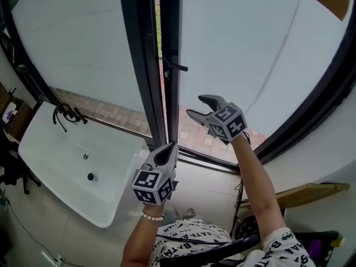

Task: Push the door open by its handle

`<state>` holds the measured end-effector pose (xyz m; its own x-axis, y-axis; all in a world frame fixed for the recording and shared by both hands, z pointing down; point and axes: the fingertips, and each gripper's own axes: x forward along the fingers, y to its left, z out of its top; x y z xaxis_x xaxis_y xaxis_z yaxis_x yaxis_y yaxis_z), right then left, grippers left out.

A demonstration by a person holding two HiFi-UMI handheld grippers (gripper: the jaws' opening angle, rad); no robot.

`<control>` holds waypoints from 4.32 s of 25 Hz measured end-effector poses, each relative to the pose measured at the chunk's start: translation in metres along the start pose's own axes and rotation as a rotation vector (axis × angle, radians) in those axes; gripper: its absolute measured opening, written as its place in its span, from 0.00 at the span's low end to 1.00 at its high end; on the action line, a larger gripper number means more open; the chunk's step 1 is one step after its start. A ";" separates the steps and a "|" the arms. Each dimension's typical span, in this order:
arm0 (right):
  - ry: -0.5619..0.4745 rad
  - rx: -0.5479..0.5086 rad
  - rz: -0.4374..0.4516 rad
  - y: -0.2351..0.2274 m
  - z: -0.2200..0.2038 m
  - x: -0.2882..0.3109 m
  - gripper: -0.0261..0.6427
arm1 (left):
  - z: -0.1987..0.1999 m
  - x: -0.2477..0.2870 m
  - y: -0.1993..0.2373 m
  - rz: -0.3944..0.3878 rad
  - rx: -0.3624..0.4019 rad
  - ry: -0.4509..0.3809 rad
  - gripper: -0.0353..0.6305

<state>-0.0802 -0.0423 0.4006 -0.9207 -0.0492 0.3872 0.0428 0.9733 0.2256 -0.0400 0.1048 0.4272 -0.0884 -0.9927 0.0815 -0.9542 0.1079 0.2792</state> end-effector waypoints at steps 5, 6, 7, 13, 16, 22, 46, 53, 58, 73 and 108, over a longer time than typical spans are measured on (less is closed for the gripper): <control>-0.004 -0.023 0.019 -0.031 0.021 0.025 0.48 | 0.004 0.020 0.002 0.003 -0.011 0.000 0.04; -0.006 -0.033 0.019 -0.038 0.025 0.031 0.48 | 0.004 0.023 0.003 0.000 -0.017 0.000 0.04; -0.006 -0.046 0.017 -0.046 0.029 0.038 0.47 | 0.005 0.027 0.004 -0.005 -0.021 0.000 0.04; 0.027 -0.090 0.011 -0.092 0.042 0.086 0.44 | 0.007 0.058 0.023 -0.018 -0.024 0.010 0.04; 0.059 -0.114 0.007 -0.109 0.046 0.110 0.41 | 0.016 0.072 0.035 -0.015 -0.026 0.011 0.04; 0.097 -0.109 0.021 -0.123 0.041 0.148 0.40 | 0.025 0.090 0.055 -0.011 -0.037 0.010 0.04; 0.213 -0.173 0.183 -0.112 0.032 0.195 0.14 | 0.007 0.114 0.072 -0.014 -0.078 0.023 0.04; 0.208 -0.152 0.193 -0.118 0.031 0.198 0.14 | 0.012 0.130 0.073 -0.033 -0.071 0.018 0.04; 0.205 -0.128 0.183 -0.125 0.028 0.200 0.14 | 0.008 0.142 0.073 -0.052 -0.059 0.025 0.04; 0.205 0.029 0.135 -0.173 0.021 0.220 0.14 | 0.019 0.194 0.081 -0.121 -0.027 0.075 0.04; 0.165 0.133 -0.005 -0.350 -0.005 0.274 0.14 | -0.024 0.386 0.130 0.083 -0.062 0.289 0.04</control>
<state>-0.3453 -0.3976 0.4322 -0.8445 -0.0793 0.5296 -0.0232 0.9935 0.1119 -0.1913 -0.2629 0.5176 -0.0720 -0.9252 0.3727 -0.9272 0.1998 0.3170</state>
